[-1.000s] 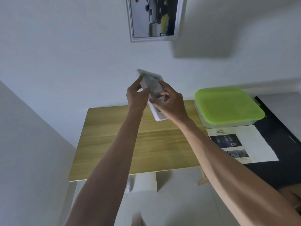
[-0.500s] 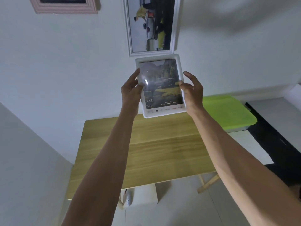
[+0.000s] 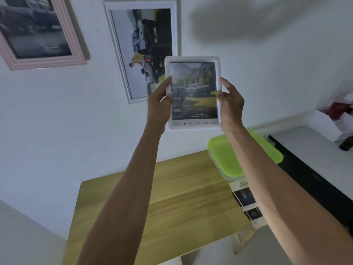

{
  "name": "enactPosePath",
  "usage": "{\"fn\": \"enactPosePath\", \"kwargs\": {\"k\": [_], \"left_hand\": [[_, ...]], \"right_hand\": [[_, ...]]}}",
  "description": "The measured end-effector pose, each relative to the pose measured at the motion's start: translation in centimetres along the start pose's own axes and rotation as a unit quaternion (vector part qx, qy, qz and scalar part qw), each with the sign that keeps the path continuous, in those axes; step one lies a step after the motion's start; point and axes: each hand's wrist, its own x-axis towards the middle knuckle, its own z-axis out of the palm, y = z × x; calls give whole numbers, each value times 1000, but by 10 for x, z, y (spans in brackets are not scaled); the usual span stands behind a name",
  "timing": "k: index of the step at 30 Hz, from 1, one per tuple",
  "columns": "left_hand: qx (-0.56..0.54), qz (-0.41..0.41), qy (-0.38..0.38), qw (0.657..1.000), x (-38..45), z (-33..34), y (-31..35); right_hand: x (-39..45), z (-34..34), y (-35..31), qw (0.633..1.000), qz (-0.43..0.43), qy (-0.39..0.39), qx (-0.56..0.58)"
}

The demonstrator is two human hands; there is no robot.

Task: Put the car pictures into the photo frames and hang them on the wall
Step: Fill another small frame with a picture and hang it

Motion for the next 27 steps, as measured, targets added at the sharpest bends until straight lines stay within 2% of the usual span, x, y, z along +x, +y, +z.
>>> {"fn": "enactPosePath", "kwargs": {"k": [14, 27], "left_hand": [[4, 132, 92, 987, 118, 134, 45], [65, 225, 109, 966, 235, 167, 99]], "right_hand": [[183, -30, -45, 996, -77, -19, 49], [303, 2, -100, 985, -149, -45, 76]]}}
